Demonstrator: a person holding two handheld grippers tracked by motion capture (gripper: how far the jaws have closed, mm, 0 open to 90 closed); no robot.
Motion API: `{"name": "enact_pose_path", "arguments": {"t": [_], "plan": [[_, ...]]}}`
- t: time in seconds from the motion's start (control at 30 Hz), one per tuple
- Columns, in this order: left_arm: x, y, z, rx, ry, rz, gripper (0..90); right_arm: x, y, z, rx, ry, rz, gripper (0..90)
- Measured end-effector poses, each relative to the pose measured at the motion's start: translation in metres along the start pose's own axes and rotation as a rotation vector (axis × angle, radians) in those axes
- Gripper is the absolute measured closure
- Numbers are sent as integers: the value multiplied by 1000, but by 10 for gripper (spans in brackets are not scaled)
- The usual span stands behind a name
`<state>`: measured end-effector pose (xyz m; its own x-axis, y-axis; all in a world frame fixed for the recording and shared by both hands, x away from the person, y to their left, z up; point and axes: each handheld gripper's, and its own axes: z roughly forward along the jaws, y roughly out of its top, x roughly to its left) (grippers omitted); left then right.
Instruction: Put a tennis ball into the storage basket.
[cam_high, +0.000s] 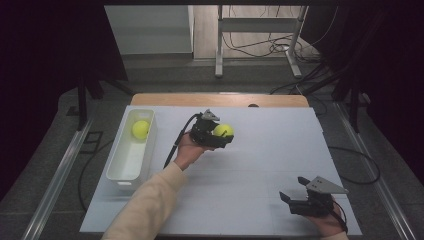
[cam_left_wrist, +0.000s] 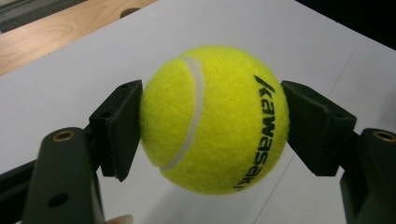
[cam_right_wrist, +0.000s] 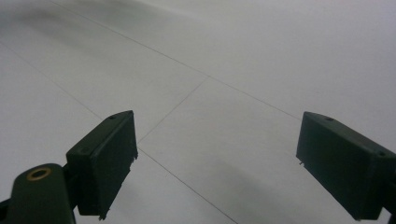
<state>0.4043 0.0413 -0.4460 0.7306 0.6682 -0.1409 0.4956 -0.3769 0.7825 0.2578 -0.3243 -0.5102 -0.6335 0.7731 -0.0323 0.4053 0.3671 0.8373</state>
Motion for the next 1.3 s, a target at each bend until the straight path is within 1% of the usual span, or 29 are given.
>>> {"name": "enact_pose_path", "arguments": {"t": [0.47, 0.87, 1.13, 1.3], "plan": [[-1, -6, -14, -16, -3, 7, 260, 0, 0, -1, -2, -2, 1, 128], [2, -14, -26, -29, 7, -1, 259, 0, 0, -1, 0, -3, 0, 128], [2, -18, -33, -34, 10, 8, 259, 0, 0, -1, 1, -3, -1, 129], [2, -21, -37, -40, 11, 7, 259, 0, 0, -1, 0, -3, 0, 128]]}}
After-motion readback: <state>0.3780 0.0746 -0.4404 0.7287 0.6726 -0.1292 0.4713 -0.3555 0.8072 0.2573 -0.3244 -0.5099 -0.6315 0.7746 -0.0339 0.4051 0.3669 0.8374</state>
